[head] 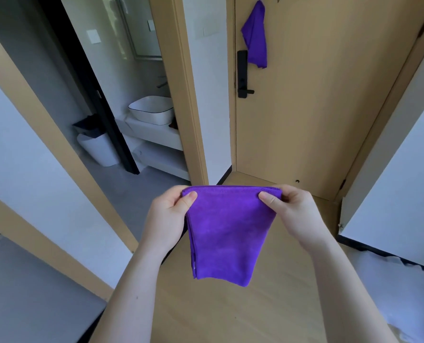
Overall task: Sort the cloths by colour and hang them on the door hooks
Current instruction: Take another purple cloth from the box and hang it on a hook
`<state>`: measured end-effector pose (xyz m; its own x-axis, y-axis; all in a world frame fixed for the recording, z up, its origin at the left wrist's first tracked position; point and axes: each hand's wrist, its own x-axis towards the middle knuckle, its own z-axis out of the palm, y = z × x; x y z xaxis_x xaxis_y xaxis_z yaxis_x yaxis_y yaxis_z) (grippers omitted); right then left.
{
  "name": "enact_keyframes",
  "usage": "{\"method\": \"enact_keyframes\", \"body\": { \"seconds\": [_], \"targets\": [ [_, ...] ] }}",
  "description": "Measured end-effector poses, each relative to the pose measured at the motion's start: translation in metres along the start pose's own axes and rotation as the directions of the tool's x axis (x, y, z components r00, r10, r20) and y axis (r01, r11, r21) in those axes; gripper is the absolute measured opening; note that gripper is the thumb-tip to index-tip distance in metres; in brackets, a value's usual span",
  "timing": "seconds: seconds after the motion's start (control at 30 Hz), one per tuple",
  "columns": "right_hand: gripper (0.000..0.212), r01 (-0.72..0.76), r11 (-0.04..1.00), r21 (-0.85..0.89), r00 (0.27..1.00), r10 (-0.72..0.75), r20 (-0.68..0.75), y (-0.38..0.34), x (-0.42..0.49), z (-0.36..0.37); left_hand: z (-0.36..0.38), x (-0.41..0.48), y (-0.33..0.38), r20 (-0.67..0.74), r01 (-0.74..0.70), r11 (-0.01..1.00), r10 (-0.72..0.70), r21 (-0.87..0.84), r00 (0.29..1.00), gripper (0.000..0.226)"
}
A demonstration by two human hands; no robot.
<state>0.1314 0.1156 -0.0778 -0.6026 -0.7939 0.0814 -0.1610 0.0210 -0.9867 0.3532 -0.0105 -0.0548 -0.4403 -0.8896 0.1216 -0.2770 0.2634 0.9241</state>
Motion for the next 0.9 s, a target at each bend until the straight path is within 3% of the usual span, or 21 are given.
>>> {"method": "enact_keyframes", "body": {
  "seconds": [0.57,0.9],
  "targets": [
    [0.005,0.037,0.999,-0.025,0.959,-0.042,-0.279,-0.016,0.082,0.024,0.005,0.138,-0.009,0.189,-0.092,0.984,0.121,-0.155,0.974,0.023],
    [0.006,0.055,0.998,-0.024,0.948,-0.060,-0.312,-0.006,0.141,0.000,0.051,0.200,-0.010,0.207,-0.069,0.977,0.112,-0.203,0.972,0.017]
  ]
}}
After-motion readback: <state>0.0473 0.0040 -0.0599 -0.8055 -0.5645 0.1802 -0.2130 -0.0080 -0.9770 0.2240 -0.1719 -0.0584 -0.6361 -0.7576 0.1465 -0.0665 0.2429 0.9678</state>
